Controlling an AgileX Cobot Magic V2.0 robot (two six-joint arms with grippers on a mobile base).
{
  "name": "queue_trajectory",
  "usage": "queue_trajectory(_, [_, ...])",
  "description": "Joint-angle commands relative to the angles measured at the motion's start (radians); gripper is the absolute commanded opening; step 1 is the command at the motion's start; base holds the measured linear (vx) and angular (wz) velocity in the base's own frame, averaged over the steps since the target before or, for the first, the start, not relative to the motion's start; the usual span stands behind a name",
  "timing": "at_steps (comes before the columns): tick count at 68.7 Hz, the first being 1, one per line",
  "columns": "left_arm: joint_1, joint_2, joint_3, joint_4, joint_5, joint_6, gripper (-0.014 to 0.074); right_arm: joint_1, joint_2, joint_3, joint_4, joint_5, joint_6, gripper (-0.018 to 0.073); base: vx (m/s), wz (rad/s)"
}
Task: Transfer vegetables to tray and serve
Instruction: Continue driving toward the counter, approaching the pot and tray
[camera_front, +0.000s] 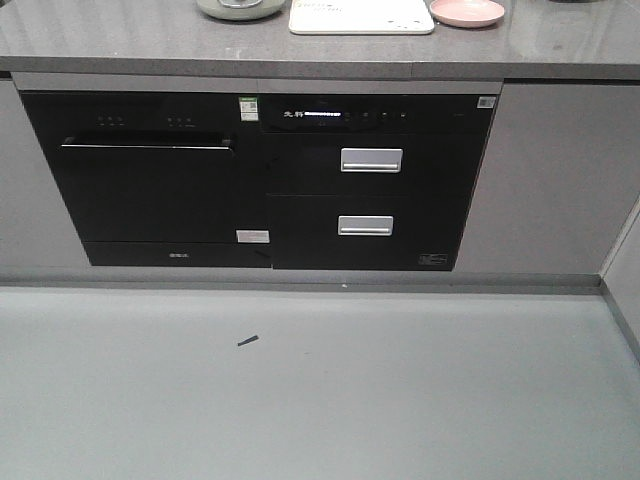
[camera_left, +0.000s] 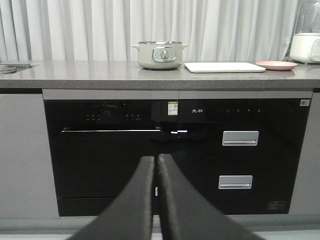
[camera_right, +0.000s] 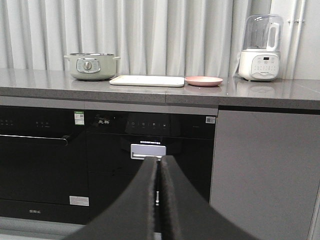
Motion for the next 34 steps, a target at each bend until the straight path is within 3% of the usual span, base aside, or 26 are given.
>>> queue_trajectory(1, [-0.003,-0.014,0.025,-0.002,-0.072,0.0,-0.0006,-0.002,0.009,0.015,-0.008,-0.074,-0.003,-0.0003,0.08,-0.06])
queue_trajectory(34, [-0.003,-0.014,0.025,-0.002,-0.072,0.0,-0.0006,-0.002,0.009,0.015,-0.008,-0.074,-0.003,-0.0003,0.08,-0.08])
